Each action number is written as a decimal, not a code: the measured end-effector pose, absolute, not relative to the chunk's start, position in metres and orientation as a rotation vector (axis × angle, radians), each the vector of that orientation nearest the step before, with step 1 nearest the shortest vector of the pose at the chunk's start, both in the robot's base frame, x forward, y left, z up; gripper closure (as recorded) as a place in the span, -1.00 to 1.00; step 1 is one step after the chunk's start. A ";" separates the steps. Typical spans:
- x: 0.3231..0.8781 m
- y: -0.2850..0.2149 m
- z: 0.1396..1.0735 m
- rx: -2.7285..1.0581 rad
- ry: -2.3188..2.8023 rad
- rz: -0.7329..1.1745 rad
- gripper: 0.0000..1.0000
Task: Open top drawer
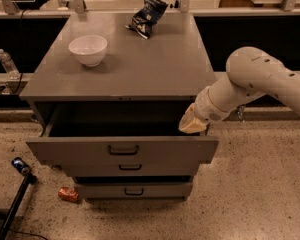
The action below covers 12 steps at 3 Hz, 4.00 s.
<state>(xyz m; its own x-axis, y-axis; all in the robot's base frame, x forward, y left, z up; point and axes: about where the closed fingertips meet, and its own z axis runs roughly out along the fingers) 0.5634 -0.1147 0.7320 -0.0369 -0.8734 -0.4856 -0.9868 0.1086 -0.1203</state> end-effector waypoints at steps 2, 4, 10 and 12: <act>0.580 -0.105 0.723 -1.760 1.891 0.256 1.00; 0.593 -0.089 0.706 -1.757 1.784 0.219 1.00; 0.541 -0.105 0.652 -1.791 1.978 0.401 1.00; 0.484 -0.112 0.651 -1.814 2.147 0.572 1.00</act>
Offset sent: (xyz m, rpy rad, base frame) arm 0.0252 0.0220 -0.0230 0.0482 -0.2056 0.0236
